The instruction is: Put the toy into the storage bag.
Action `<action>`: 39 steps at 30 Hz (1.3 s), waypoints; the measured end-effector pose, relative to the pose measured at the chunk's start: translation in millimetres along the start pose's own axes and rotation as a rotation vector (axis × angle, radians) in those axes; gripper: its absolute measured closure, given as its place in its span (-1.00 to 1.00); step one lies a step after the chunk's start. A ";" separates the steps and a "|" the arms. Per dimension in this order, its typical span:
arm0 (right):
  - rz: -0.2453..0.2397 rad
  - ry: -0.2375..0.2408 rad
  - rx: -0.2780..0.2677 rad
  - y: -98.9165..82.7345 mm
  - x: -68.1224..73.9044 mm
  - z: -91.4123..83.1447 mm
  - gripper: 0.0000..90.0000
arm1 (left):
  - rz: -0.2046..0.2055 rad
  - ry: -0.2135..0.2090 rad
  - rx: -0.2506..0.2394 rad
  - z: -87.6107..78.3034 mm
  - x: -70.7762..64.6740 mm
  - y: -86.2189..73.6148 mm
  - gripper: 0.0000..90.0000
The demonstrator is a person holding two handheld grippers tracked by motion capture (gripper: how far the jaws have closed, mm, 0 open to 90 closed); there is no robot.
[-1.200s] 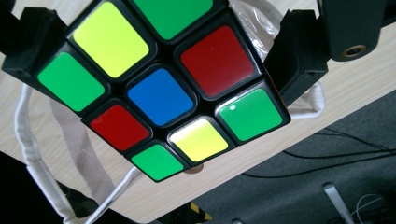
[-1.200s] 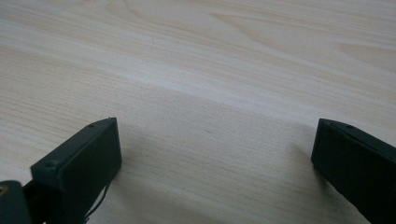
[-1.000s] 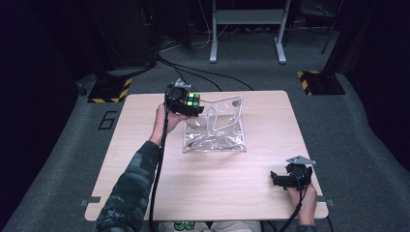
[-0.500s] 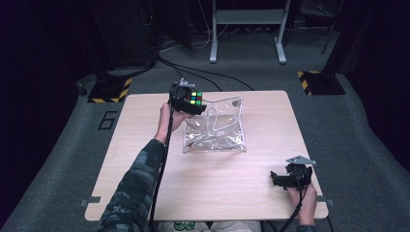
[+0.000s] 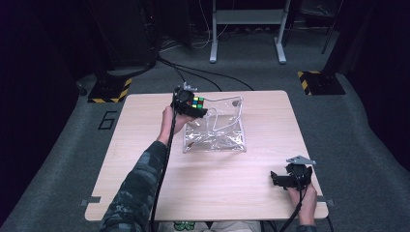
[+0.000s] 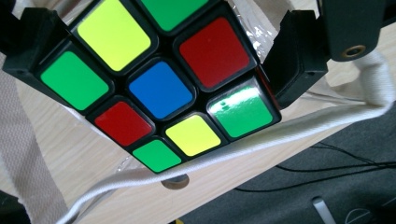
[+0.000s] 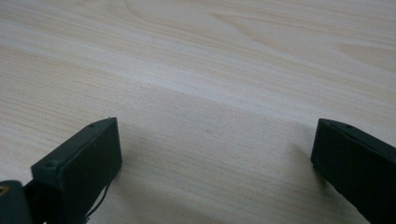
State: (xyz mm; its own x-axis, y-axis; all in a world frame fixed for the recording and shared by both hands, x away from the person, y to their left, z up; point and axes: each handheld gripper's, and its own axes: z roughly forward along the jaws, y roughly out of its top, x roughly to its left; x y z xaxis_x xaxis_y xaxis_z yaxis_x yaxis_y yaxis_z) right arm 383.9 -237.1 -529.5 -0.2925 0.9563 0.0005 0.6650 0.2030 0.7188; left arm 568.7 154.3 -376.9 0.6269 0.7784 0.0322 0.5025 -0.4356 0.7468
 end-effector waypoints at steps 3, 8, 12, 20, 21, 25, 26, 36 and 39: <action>0.001 0.000 0.000 0.0 0.0 0.0 -0.98 | 0.005 0.000 0.006 3.0 -1.7 -0.3 -0.68; 0.000 0.000 0.000 0.0 0.0 0.0 -0.98 | 0.009 0.003 0.014 5.8 -3.1 -0.2 -0.68; 0.000 0.000 0.000 0.0 0.0 0.0 -0.98 | 0.007 0.010 0.018 7.8 -3.7 -0.3 -0.68; 0.000 0.000 0.000 0.0 0.0 0.0 -0.98 | 0.001 0.020 -0.019 2.3 -5.3 0.9 -0.74; 0.000 0.000 0.000 0.0 0.0 0.0 -0.98 | 0.009 0.025 -0.024 0.0 -5.8 1.5 -0.77; 0.001 0.001 0.000 0.0 0.1 0.0 -0.98 | 0.014 0.016 -0.035 -8.2 -7.2 2.8 -0.97; -0.001 0.001 -0.001 0.0 0.0 0.0 -0.97 | 0.015 0.010 -0.033 -10.1 -7.2 2.7 -1.00; -0.001 0.000 -0.002 0.0 0.0 0.1 -0.97 | 0.048 -0.021 -0.055 -35.6 -17.2 -3.3 -1.00; 0.000 0.000 -0.001 0.0 0.0 0.0 -0.97 | 0.066 -0.026 -0.065 -45.4 -21.6 -6.7 -1.00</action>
State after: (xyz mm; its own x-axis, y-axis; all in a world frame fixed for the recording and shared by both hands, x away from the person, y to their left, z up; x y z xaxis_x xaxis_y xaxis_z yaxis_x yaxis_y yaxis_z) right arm 384.0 -237.1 -529.5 -0.2931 0.9561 0.0006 0.6641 0.2032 0.7195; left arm 524.8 160.9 -352.4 0.6734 0.7363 0.0661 0.4200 -0.4546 0.7854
